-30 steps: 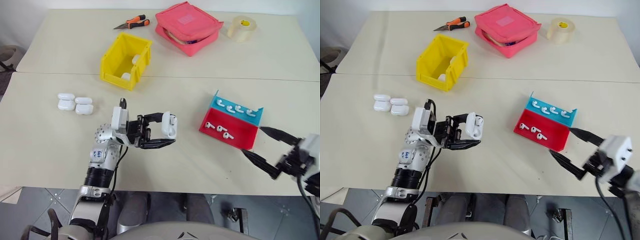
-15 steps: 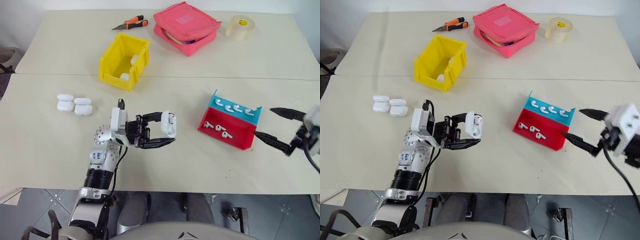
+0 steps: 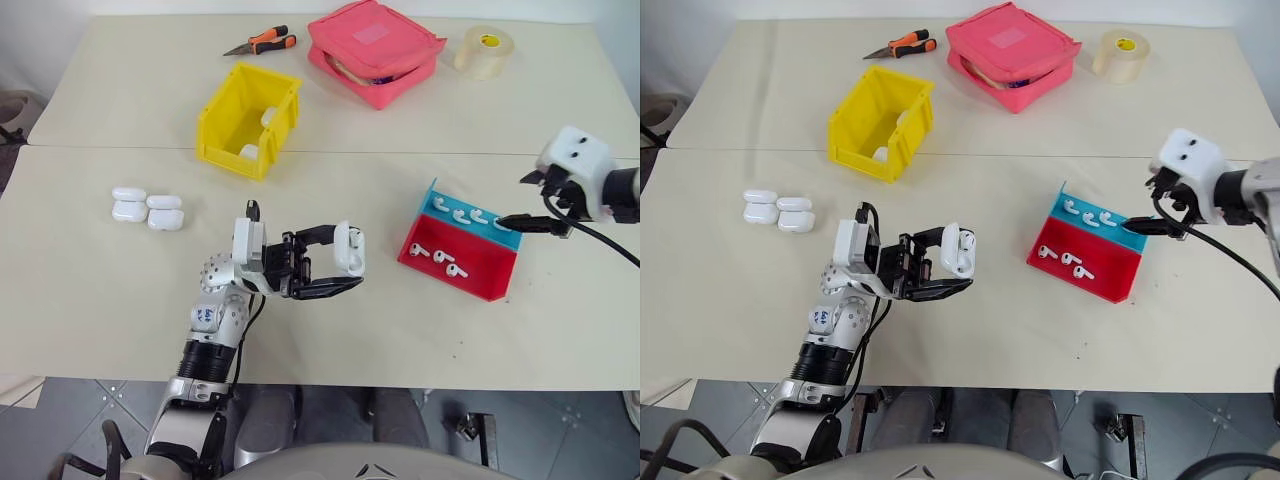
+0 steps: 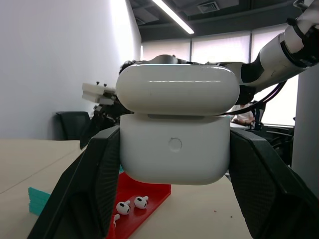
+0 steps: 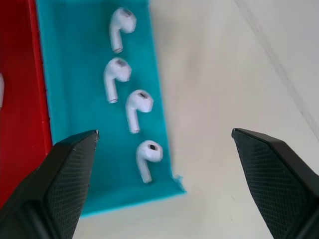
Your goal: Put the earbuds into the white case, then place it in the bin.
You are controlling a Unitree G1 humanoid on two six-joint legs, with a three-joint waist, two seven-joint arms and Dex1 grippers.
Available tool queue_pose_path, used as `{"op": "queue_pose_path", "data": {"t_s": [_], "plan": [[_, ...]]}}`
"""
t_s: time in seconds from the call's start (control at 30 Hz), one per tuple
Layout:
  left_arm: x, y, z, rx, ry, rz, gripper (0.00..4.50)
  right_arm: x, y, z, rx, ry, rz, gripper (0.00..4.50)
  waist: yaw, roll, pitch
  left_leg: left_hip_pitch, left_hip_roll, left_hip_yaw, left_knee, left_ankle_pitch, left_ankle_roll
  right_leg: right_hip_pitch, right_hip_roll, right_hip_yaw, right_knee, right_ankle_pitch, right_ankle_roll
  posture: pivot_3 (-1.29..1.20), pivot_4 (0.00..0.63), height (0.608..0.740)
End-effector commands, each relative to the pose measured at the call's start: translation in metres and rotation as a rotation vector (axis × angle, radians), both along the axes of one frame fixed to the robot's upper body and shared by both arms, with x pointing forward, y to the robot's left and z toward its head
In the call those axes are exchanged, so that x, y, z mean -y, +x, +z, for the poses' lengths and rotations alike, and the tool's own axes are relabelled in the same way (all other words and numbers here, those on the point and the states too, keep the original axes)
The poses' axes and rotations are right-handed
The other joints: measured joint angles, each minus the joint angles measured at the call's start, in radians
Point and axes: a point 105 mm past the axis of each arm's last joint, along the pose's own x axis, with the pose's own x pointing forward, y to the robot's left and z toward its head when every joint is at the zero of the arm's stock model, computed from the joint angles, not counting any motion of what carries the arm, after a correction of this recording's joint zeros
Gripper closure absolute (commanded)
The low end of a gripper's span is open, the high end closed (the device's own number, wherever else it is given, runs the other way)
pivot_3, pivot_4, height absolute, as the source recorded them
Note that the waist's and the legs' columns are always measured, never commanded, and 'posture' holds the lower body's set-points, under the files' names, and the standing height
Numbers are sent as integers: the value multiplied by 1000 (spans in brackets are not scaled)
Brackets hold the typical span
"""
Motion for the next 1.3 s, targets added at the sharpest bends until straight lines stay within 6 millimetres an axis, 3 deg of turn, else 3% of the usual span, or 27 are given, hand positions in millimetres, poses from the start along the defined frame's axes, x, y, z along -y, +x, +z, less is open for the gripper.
{"op": "queue_pose_path", "data": {"t_s": [0.03, 0.4, 0.5, 0.67, 1.2, 1.3], "plan": [[2, -5, 7, 41, -20, 5, 1697, 7, 4, -5, -28, -66, 27, 32, 1, 0, 0, -1, 0, 0, 0, 0, 0, 0, 0, 0, 0, 0, 0, 0, 150, 740], [0, -4, 6, 45, -32, 33, 1697, 12, 16, -20, -128, -175, 89, 32, -3, 1, 1, -1, 0, 0, 1, 0, -1, 0, 0, 0, -1, 1, 2, 0, 150, 740], [0, -4, 6, 46, -33, 34, 1697, 13, 17, -21, -145, -176, 87, 685, -3, 1, 1, -1, 0, 0, 1, 0, -1, 0, 0, 0, -1, 1, 2, 0, 150, 740], [0, -4, 5, 48, -32, 32, 1697, 15, 16, -23, -186, -185, 88, 2385, -2, 1, 1, -1, 0, 0, 1, 0, -1, 0, 0, 0, -1, 1, 2, 0, 150, 740], [1, -5, 5, 48, -30, 25, 1697, 16, 11, -30, -271, -224, 85, 2385, 1, 1, 0, -1, 0, 0, 1, 0, -1, 0, 0, 0, -1, 1, 2, 0, 150, 740], [1, -5, 6, 49, -31, 27, 1697, 15, 12, -30, -270, -222, 88, 2949, 1, 1, 0, -1, 0, 0, 2, 0, -1, 0, 0, 0, -1, 1, 2, 0, 150, 740]]}}
